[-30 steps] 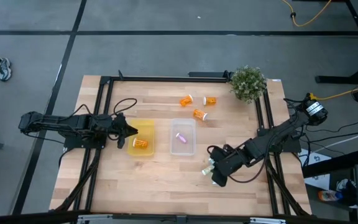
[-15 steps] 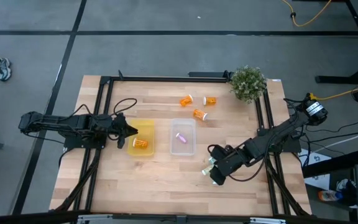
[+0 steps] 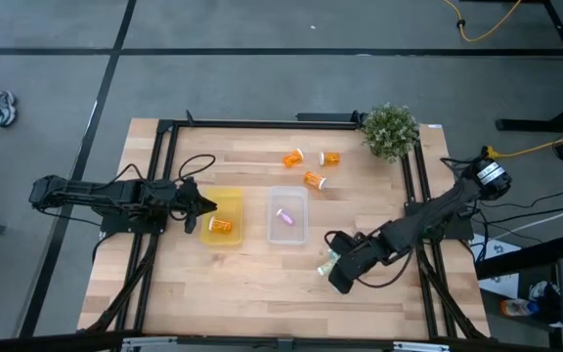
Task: Pick and place medicine bottles into bin by pill shape (circle, oval)
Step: Put the green pill bottle into the transparent bin
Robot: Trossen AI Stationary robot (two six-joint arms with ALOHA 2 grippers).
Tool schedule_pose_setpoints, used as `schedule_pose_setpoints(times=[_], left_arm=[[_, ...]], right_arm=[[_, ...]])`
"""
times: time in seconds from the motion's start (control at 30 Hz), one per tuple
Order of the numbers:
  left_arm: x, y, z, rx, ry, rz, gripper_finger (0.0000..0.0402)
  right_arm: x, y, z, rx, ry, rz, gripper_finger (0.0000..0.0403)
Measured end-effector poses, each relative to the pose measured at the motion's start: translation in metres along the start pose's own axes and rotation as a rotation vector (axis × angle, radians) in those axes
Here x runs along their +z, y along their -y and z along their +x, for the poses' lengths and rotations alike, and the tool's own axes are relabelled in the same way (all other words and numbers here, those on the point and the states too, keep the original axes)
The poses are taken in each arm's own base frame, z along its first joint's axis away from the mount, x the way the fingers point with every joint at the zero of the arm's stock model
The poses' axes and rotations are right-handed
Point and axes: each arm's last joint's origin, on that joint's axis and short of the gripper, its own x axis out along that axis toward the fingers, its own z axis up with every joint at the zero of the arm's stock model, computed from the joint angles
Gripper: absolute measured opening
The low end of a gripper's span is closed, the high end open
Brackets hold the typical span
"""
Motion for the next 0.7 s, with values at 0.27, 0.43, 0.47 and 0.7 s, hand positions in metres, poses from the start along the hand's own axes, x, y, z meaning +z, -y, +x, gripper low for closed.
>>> schedule_pose_setpoints(times=[0.27, 0.43, 0.47, 0.7], left_arm=[[0.000, 0.000, 0.000, 0.000, 0.000, 0.000, 0.0050], [0.000, 0.000, 0.000, 0.000, 0.000, 0.000, 0.0050], [0.000, 0.000, 0.000, 0.000, 0.000, 0.000, 0.0050], [0.000, 0.000, 0.000, 0.000, 0.000, 0.000, 0.0050]], right_arm=[[0.012, 0.015, 0.022, -0.156, 0.018, 0.013, 0.0239], [0.014, 0.022, 0.040, -0.200, -0.057, 0.029, 0.0237], [0.014, 0.023, 0.044, -0.216, -0.063, 0.029, 0.0235], [0.019, 0.035, 0.058, -0.314, -0.077, 0.050, 0.0212]])
